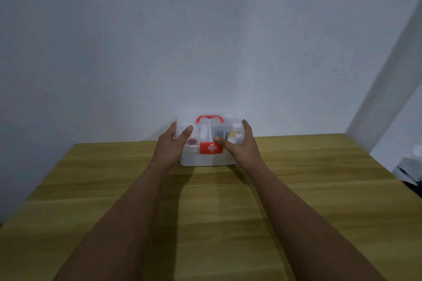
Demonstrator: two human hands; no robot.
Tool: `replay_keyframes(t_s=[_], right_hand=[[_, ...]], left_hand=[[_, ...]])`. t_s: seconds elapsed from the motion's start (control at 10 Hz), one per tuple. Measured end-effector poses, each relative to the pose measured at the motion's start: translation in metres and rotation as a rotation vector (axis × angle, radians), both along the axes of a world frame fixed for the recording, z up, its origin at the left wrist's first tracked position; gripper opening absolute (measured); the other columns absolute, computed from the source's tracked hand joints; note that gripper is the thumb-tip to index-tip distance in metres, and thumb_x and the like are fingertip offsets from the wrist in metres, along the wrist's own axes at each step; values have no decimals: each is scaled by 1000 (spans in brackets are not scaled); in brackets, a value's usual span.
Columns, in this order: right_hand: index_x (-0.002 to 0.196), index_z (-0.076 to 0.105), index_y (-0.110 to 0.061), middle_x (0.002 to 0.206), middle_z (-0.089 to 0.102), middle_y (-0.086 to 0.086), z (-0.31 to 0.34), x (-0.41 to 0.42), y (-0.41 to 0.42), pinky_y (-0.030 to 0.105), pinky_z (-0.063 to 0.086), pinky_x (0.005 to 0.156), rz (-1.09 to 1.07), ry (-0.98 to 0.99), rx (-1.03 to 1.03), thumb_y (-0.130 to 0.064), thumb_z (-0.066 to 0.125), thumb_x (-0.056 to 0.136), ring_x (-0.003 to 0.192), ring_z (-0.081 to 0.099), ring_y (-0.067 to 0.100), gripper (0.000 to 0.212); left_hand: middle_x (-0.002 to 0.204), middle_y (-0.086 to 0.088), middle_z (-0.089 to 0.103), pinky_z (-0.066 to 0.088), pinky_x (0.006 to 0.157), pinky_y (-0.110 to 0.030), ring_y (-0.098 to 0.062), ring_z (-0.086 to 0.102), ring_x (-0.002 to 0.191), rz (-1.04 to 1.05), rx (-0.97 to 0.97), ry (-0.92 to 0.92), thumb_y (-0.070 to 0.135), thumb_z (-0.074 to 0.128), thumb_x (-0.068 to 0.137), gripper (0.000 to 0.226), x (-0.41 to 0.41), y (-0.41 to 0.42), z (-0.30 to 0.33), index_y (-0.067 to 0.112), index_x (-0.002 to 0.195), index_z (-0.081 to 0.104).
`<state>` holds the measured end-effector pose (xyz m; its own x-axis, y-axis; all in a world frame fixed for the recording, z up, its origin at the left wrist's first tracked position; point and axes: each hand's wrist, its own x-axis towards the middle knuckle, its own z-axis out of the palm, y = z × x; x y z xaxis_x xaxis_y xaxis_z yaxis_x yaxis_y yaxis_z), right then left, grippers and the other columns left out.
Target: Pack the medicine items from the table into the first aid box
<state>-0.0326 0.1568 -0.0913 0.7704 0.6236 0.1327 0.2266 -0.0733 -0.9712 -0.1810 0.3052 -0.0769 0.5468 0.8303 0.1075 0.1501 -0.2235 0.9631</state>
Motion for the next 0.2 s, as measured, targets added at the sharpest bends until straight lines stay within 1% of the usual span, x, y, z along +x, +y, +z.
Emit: replay_keyframes(t_s=[0.1, 0.2], right_hand=[[158, 25, -21, 148, 47, 0, 9, -3, -3, 20, 53, 92, -17, -19, -103, -47, 90, 71, 133, 49, 21, 111], [162, 11, -20, 164, 28, 10, 34, -21, -15, 45, 41, 113, -61, -104, -202, -63, 87, 64, 148, 33, 31, 132]], left_hand=[[152, -4, 51, 46, 108, -51, -29, 51, 136, -15, 26, 112, 69, 60, 85, 85, -2, -3, 14, 19, 153, 43], [165, -8, 27, 28, 119, -45, -29, 30, 150, 20, 130, 235, 58, 56, 95, 86, -4, -22, 33, 14, 161, 23]])
